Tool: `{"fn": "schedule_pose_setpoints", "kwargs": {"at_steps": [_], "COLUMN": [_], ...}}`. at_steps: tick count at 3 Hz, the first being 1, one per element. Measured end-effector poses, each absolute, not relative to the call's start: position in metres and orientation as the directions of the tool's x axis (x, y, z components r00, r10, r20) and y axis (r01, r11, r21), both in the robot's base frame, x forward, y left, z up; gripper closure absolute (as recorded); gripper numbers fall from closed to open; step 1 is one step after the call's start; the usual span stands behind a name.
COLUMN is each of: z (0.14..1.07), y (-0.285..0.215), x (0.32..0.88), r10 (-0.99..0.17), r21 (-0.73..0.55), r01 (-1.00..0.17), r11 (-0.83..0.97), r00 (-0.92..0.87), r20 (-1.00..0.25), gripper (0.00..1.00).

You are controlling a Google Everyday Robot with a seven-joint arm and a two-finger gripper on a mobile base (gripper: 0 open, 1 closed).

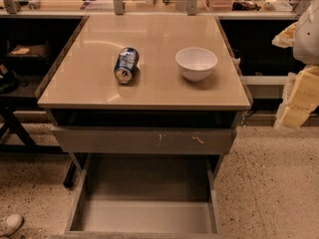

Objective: Close middle drawer

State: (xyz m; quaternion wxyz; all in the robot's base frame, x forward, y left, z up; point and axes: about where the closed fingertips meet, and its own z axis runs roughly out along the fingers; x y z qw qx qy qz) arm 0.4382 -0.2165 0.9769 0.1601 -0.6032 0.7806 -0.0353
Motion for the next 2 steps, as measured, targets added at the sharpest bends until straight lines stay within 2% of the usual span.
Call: {"fn": "schedule_pose_setpoints", "kwargs": {"at_steps": [1,2], "z": [0.9769,0.9769], "y": [-0.2165,-0.2165], "x": [0.4382,0.4382], "r10": [-0.953,-0.953], "r21": [-0.248,-0.248], "r01": [-0.930,-0.930], "r11": [0.270,0.270], "r00": [-0.221,-0.221], "r20": [-0.207,-0.207], "gripper": [0.00,0.18]}}
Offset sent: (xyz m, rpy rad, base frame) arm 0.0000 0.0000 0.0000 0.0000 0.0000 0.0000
